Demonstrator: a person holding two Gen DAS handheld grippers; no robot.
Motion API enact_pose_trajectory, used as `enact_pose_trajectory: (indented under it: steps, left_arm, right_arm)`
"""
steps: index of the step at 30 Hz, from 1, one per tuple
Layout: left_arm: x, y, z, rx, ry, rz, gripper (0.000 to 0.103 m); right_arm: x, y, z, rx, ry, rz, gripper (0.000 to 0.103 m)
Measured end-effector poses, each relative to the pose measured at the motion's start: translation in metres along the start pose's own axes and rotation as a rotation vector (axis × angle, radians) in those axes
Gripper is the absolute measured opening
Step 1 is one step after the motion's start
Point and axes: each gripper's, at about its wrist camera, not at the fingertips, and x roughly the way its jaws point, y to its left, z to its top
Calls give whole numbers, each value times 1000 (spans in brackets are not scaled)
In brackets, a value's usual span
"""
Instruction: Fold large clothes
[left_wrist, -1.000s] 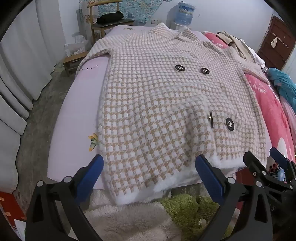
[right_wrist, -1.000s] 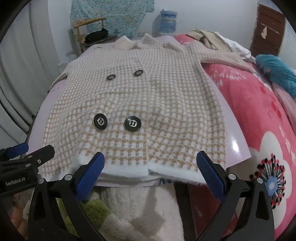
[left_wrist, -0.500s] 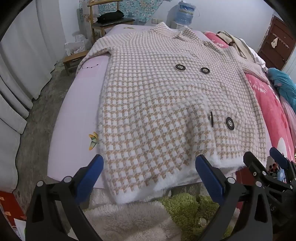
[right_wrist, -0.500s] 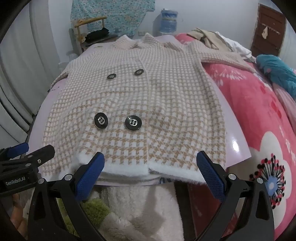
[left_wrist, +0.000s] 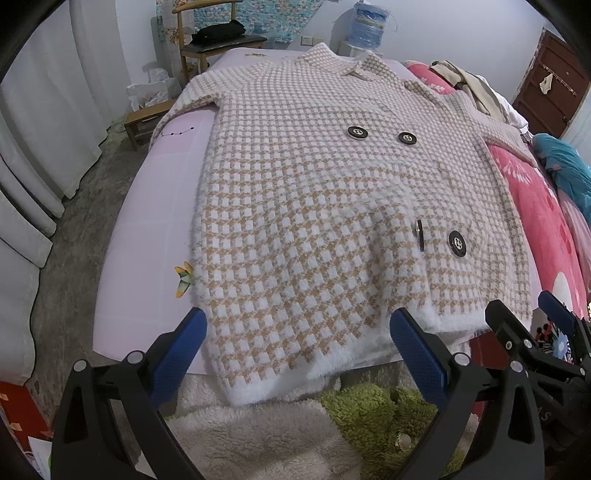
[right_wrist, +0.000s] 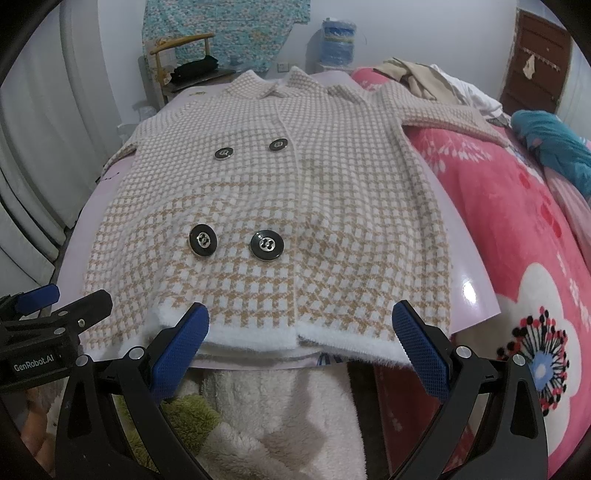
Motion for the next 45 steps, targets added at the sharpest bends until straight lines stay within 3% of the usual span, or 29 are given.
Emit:
enact_pose_trajectory:
  steps: [45]
  left_arm:
    - [2, 6, 10, -15, 8, -13, 98]
  right_arm:
    - [-4, -2, 9, 1, -1, -19, 95]
